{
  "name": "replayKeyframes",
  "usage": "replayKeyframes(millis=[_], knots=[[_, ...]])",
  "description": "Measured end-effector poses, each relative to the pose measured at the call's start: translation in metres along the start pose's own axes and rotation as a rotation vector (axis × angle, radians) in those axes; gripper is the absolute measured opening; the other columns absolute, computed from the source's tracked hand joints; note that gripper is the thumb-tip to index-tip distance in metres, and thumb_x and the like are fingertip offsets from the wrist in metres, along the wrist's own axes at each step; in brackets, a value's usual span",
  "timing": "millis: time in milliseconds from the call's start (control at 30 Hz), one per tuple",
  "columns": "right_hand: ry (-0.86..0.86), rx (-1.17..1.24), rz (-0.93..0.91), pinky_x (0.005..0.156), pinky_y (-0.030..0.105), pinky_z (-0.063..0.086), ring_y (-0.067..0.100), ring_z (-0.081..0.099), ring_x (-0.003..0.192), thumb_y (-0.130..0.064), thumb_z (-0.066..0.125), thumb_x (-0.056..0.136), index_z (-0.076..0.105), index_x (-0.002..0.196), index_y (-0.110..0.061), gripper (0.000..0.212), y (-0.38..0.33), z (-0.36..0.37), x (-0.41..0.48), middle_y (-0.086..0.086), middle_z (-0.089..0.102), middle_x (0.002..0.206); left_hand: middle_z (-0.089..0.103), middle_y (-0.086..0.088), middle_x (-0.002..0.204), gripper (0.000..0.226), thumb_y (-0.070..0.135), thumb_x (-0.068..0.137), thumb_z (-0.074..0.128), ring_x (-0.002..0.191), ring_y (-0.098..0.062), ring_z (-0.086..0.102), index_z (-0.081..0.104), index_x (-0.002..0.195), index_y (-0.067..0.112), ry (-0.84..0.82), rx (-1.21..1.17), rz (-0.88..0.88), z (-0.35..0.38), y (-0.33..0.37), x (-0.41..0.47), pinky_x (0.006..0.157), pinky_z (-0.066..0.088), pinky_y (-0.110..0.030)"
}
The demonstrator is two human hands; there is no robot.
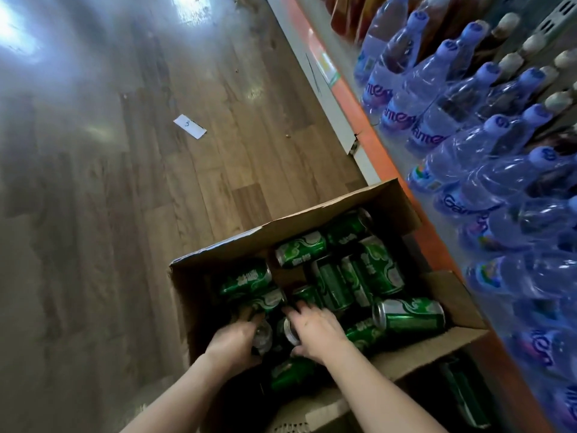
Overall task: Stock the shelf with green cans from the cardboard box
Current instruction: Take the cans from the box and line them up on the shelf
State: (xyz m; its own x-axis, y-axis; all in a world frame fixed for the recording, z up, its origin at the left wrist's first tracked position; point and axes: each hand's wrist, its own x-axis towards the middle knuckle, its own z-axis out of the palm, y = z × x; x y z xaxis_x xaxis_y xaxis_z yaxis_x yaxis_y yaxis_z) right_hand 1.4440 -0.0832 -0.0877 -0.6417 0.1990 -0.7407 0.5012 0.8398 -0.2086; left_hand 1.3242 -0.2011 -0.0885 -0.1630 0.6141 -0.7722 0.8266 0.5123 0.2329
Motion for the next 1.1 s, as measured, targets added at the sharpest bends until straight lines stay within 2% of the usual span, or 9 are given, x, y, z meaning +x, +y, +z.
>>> replayKeyframes(millis=[167,300,500,633,767,933,1000,1100], knots=[[-0.013,-0.039,-0.006,0.092,0.045,0.045,0.035,0.044,0.120,-0.026,0.074,0.077,0.027,0.141,-0.011,0.081,-0.004,0.003,-0.002,0.016,0.039,0.136,0.050,-0.001,0.129,0.069,0.030,0.076,0.067,0.115,-0.021,0.052,0.034,0.136,0.019,0.019,0.046,0.026,0.000,0.001,0.003,0.090,0.046,-0.029],[0.021,0.008,0.033,0.093,0.043,0.045,0.034,0.045,0.118,-0.025,0.073,0.077,0.024,0.140,-0.010,0.081,-0.002,0.000,-0.017,0.016,0.040,0.134,0.040,-0.003,0.137,0.082,0.028,0.075,0.069,0.120,-0.024,0.046,0.024,0.142,0.018,0.012,0.091,0.016,-0.004,-0.002,-0.007,0.093,0.046,-0.031],[0.108,0.097,0.117,0.091,0.038,0.044,0.029,0.048,0.115,-0.025,0.069,0.080,0.032,0.130,-0.012,0.064,0.012,-0.031,-0.075,0.010,0.044,0.126,0.029,-0.004,0.138,0.075,0.031,0.075,0.063,0.117,-0.026,0.042,0.027,0.139,0.018,0.102,0.159,0.038,-0.044,0.008,-0.051,0.088,0.049,-0.030],[0.172,0.127,0.206,0.089,0.036,0.044,0.028,0.049,0.115,-0.026,0.068,0.080,0.033,0.130,-0.014,0.063,0.018,-0.070,-0.133,0.008,0.044,0.125,0.032,-0.001,0.132,0.069,0.033,0.074,0.062,0.110,-0.022,0.044,0.032,0.136,0.020,0.165,0.173,0.064,-0.093,0.030,-0.098,0.081,0.050,-0.028],[0.214,0.144,0.260,0.087,0.035,0.044,0.027,0.050,0.114,-0.027,0.068,0.079,0.034,0.128,-0.014,0.061,0.018,-0.126,-0.200,0.007,0.045,0.123,0.032,-0.001,0.132,0.071,0.032,0.073,0.062,0.108,-0.021,0.043,0.032,0.137,0.021,0.200,0.186,0.113,-0.154,0.060,-0.155,0.082,0.049,-0.028],[0.287,0.129,0.316,0.097,0.036,0.038,0.025,0.048,0.118,-0.029,0.064,0.079,0.032,0.132,-0.014,0.064,0.014,-0.208,-0.296,0.006,0.043,0.127,0.031,-0.002,0.136,0.071,0.033,0.074,0.060,0.118,-0.021,0.042,0.030,0.138,0.021,0.265,0.222,0.161,-0.244,0.103,-0.230,0.094,0.044,-0.028],[0.322,0.141,0.337,0.096,0.035,0.039,0.026,0.048,0.117,-0.030,0.065,0.077,0.031,0.134,-0.014,0.068,0.013,-0.240,-0.337,0.007,0.043,0.128,0.029,-0.003,0.138,0.074,0.031,0.074,0.061,0.121,-0.022,0.042,0.029,0.139,0.019,0.281,0.227,0.186,-0.282,0.122,-0.262,0.099,0.043,-0.029],[0.380,0.191,0.370,0.094,0.034,0.041,0.026,0.048,0.117,-0.033,0.067,0.076,0.031,0.136,-0.015,0.072,0.012,-0.285,-0.397,0.007,0.043,0.130,0.032,0.001,0.130,0.069,0.030,0.073,0.058,0.111,-0.019,0.044,0.031,0.136,0.022,0.381,0.219,0.247,-0.338,0.149,-0.309,0.086,0.049,-0.027]])
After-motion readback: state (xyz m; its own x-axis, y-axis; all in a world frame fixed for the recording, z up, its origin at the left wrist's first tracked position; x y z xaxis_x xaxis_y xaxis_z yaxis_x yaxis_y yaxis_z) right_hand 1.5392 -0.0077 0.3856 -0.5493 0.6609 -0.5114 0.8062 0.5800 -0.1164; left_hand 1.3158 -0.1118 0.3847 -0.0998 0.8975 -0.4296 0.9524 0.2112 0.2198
